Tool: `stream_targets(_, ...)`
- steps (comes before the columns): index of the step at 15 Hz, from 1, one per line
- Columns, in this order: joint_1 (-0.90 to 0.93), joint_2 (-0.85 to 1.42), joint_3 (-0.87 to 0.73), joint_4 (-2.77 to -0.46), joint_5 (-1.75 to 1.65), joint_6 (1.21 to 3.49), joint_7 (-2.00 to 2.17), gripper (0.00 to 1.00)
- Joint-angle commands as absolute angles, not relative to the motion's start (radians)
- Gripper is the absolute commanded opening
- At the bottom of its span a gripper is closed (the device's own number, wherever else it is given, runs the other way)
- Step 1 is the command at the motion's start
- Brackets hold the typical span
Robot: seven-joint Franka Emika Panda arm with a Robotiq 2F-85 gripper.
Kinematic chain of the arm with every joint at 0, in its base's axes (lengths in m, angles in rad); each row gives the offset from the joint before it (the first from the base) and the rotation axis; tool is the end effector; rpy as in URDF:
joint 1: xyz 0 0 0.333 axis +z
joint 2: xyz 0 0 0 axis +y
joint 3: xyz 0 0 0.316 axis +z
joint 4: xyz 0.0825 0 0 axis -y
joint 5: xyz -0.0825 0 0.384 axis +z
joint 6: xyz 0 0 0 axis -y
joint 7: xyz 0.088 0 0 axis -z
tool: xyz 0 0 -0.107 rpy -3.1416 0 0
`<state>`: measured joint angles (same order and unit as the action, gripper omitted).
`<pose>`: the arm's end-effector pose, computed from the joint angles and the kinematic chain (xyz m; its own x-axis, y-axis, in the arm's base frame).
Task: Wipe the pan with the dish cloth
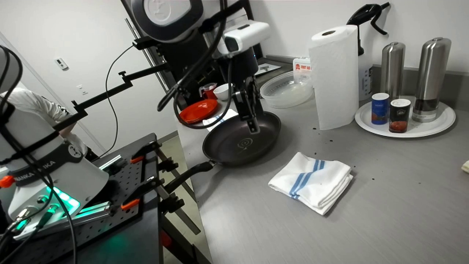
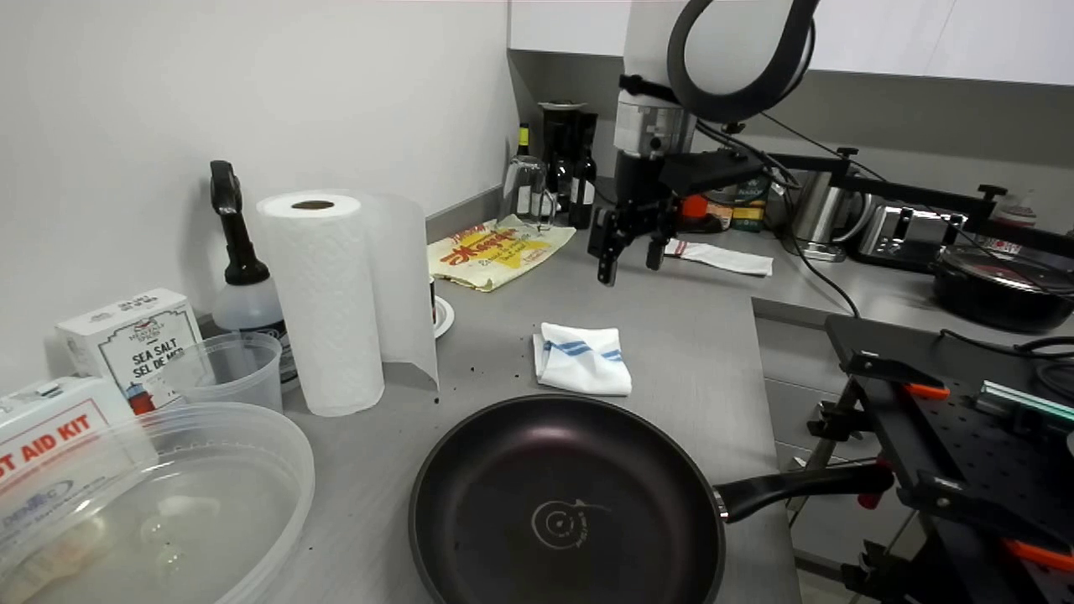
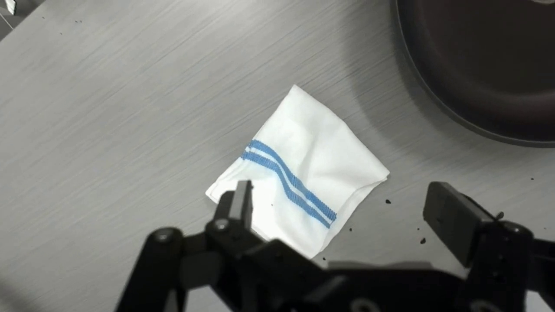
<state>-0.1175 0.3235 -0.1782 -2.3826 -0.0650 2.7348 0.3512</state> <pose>0.4849 -0.1487 0.1911 0.8375 -0.5435 0.0563 -0.5463 -0.8347 0.0687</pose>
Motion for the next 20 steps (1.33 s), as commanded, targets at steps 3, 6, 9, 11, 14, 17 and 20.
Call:
stream_targets(3, -0.077, 0.453, -0.198, -2.37, -0.029, 2.842, 0.35, 1.0)
stream_targets(6, -0.076, 0.519, -0.2, -2.348, -0.003, 2.872, 0.345, 1.0)
stream_targets(9, -0.075, 0.586, -0.203, -2.316, 0.021, 2.896, 0.345, 1.0)
stream_targets(11, -0.074, 0.614, -0.205, -2.298, 0.036, 2.902, 0.344, 1.0)
stream_targets(14, -0.073, 0.644, -0.206, -2.275, 0.054, 2.895, 0.343, 1.0)
stream_targets(17, -0.08, 0.662, -0.198, -2.258, 0.072, 2.892, 0.337, 1.0)
stream_targets(20, -0.077, 0.673, -0.2, -2.246, 0.084, 2.892, 0.34, 1.0)
